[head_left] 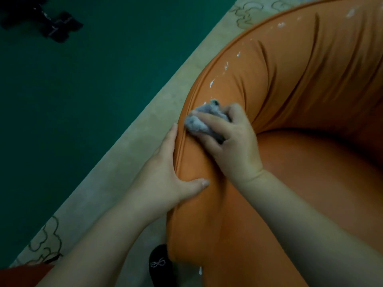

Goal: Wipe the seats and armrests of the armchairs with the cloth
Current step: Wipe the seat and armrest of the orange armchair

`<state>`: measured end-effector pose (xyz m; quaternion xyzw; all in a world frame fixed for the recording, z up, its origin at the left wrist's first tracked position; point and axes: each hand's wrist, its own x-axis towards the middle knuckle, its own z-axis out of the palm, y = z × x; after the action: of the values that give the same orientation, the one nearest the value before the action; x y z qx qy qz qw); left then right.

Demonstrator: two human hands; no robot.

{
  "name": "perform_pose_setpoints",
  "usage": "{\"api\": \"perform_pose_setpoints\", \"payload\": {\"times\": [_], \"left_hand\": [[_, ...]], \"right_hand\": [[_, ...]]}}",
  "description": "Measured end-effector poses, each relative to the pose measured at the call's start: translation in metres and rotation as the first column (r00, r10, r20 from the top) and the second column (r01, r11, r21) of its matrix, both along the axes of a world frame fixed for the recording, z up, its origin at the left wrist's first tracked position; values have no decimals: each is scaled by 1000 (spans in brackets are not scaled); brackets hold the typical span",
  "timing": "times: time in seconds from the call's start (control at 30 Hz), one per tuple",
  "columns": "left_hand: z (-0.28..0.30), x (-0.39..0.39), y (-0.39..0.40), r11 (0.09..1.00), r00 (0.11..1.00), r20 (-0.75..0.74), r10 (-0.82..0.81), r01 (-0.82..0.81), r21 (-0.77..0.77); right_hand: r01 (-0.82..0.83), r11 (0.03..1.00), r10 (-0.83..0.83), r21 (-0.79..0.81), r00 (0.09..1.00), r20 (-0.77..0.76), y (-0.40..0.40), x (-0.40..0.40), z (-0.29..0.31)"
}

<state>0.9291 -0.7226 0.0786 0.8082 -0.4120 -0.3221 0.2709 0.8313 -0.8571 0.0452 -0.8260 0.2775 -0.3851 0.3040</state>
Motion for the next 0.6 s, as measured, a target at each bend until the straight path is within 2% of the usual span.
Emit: {"api": "perform_pose_setpoints", "payload": {"times": [0.1, 0.17, 0.27, 0.37, 0.5, 0.6], "left_hand": [[-1, 23, -6, 997, 998, -26, -56, 58, 52], [0, 32, -13, 993, 994, -37, -107, 109, 40], [-2, 38, -21, 983, 983, -9, -183, 183, 9], [-6, 38, -24, 975, 975, -5, -223, 223, 12], [-8, 42, -26, 965, 965, -16, -262, 262, 2], [-9, 44, -27, 965, 964, -43, -263, 263, -10]], "right_hand": [[192, 975, -195, 112, 981, 19, -1, -3, -6], [209, 973, -211, 94, 977, 14, 7, 7, -1], [199, 980, -198, 1, 977, -83, 14, 21, 3], [376, 905, -370, 200, 927, -69, 10, 16, 8], [313, 925, -289, 216, 948, -137, 37, 14, 12], [299, 910, -267, 287, 953, -146, 47, 8, 14]]}}
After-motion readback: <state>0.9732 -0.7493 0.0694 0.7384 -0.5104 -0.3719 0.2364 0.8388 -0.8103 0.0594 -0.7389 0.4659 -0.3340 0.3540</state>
